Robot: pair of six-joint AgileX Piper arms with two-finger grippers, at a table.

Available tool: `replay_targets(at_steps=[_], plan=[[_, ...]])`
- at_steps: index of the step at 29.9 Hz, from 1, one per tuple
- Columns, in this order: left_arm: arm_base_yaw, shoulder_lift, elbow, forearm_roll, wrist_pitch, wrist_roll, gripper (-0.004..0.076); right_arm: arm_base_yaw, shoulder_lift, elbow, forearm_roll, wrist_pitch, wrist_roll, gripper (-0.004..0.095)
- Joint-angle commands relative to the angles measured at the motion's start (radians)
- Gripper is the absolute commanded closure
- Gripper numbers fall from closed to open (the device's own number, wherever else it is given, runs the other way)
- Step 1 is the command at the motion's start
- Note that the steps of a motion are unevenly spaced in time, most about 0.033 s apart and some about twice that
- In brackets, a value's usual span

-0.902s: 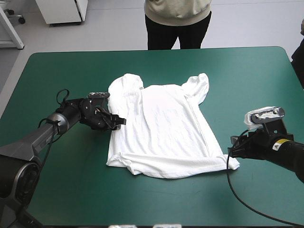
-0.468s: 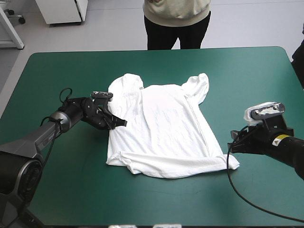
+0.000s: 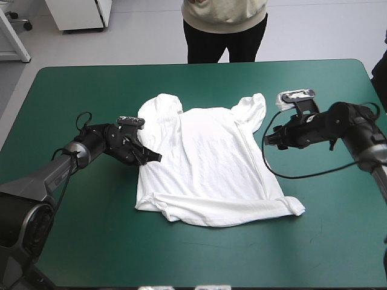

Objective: Fold the cloth

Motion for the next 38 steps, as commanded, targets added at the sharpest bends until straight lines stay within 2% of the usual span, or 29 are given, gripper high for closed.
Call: replay_targets(at_steps=[1, 6, 13, 19, 23, 29, 30, 38], plan=[[-0.013, -0.013, -0.006, -0.029, 0.044, 0.003, 0.0733, 0.052, 0.084, -0.084, -0.014, -0.013, -0.012, 0.0395], [-0.013, -0.013, -0.006, -0.029, 0.044, 0.014, 0.0733, 0.119, 0.219, -0.149, -0.049, -0.032, -0.003, 0.0395], [-0.013, -0.013, -0.006, -0.026, 0.044, 0.033, 0.0733, 0.134, 0.35, -0.246, -0.07, -0.044, 0.014, 0.0395], [-0.011, -0.013, -0.006, -0.026, 0.042, 0.038, 0.0733, 0.134, 0.445, -0.306, -0.196, -0.029, 0.087, 0.0428], [-0.011, -0.013, -0.006, -0.026, 0.042, 0.038, 0.0733, 0.134, 0.457, -0.306, -0.193, -0.011, 0.087, 0.0554], [-0.011, -0.013, -0.006, 0.014, 0.041, 0.041, 0.0733, 0.134, 0.456, -0.306, -0.191, -0.006, 0.07, 0.0899], [-0.011, -0.013, -0.006, 0.019, 0.041, 0.041, 0.0733, 0.134, 0.456, -0.306, -0.191, -0.008, 0.07, 0.0922], [-0.01, -0.029, -0.006, 0.034, 0.016, 0.039, 0.0733, 0.134, 0.397, -0.306, -0.191, 0.001, 0.071, 0.0921]])
